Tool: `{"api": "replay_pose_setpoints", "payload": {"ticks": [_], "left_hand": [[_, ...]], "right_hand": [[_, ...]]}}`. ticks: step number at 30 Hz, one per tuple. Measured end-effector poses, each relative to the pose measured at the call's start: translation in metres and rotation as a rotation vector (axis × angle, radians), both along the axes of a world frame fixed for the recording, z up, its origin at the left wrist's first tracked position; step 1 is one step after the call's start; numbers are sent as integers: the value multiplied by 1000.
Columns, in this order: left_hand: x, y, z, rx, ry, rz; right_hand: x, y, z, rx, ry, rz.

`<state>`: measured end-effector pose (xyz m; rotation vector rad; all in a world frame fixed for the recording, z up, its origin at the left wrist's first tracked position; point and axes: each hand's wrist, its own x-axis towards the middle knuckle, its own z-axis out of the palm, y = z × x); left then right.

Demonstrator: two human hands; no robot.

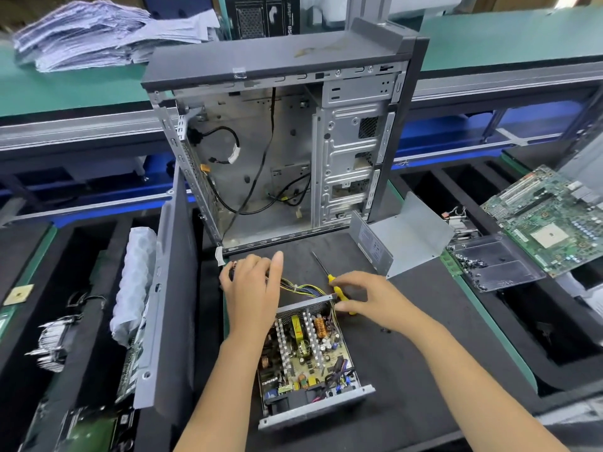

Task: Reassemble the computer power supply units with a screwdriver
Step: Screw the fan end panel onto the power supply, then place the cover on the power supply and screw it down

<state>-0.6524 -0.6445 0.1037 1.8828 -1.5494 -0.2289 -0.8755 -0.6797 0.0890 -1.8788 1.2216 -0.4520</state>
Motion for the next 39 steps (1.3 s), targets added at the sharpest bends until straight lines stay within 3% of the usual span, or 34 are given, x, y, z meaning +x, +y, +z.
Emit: {"api": "replay_pose_setpoints", "payload": {"ticks": [4, 8, 13, 19, 22, 25, 28, 39], "left_hand": [[-1, -10, -1, 13, -97, -22], [-7, -27, 1, 132, -190, -84], [-19, -42, 1, 185, -206, -173], [-20, -45, -3, 333, -237, -273], [-20, -45, -5, 315, -277, -382], [-27, -46, 0, 244, -179, -574], [-34, -40, 1, 383, -103, -740], [-23, -24, -6, 395, -246, -710]], "right_hand": [[-24, -17, 21, -205, -27, -210], [-30, -37, 20, -478, 201, -477], [-24, -46, 13, -308, 405, -429], [-18, -53, 10, -344, 620, -493], [-18, -53, 10, -334, 665, -482], [-23, -47, 18, -368, 657, -494], [-33, -39, 36, -401, 605, -573], [-66, 5, 126, -381, 88, -719]]}}
